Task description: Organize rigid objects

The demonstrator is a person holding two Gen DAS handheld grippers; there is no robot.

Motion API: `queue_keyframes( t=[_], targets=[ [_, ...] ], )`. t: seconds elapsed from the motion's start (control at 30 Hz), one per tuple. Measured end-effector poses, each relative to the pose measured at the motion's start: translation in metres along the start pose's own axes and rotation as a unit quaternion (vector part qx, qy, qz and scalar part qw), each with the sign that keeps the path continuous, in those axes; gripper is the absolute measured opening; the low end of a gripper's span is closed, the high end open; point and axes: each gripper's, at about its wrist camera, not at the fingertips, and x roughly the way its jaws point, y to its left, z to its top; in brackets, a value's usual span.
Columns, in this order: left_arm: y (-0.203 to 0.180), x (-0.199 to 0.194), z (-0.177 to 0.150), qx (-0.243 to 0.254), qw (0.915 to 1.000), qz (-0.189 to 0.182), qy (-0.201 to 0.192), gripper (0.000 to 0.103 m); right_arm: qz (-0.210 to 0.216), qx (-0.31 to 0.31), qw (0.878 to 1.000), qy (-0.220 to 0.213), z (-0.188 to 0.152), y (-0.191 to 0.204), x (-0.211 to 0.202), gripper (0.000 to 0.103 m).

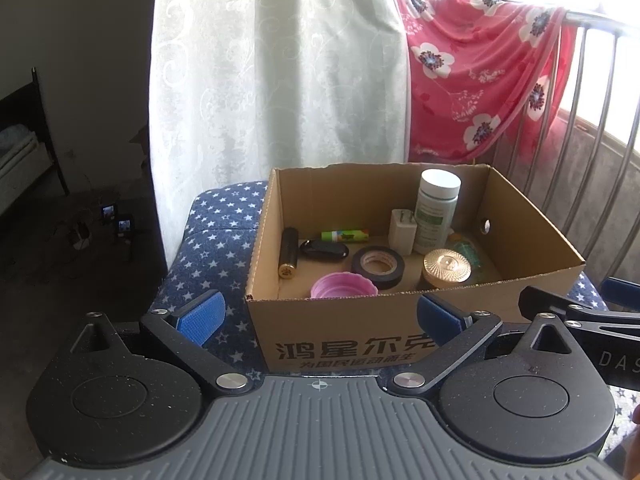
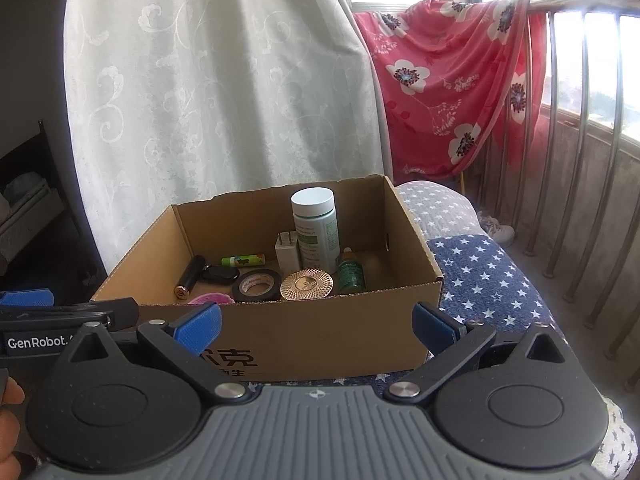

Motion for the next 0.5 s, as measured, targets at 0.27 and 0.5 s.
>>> queue_keyframes(
  t=[0.27, 0.5],
  targets=[
    [-0.0065, 0.0002, -0.0009, 0.006, 0.9999, 0.013, -0.004, 0.103, 0.005, 0.001, 1.000, 0.003, 0.0002, -0.0017, 0.0021, 0.103],
    [-0.0060, 0.0012, -0.0013, 0.005, 0.9999, 0.014, -0.003, 0.103, 0.002, -0.001, 1.000, 0.004, 0.0008, 0.0000, 0.0030, 0.103]
  ],
)
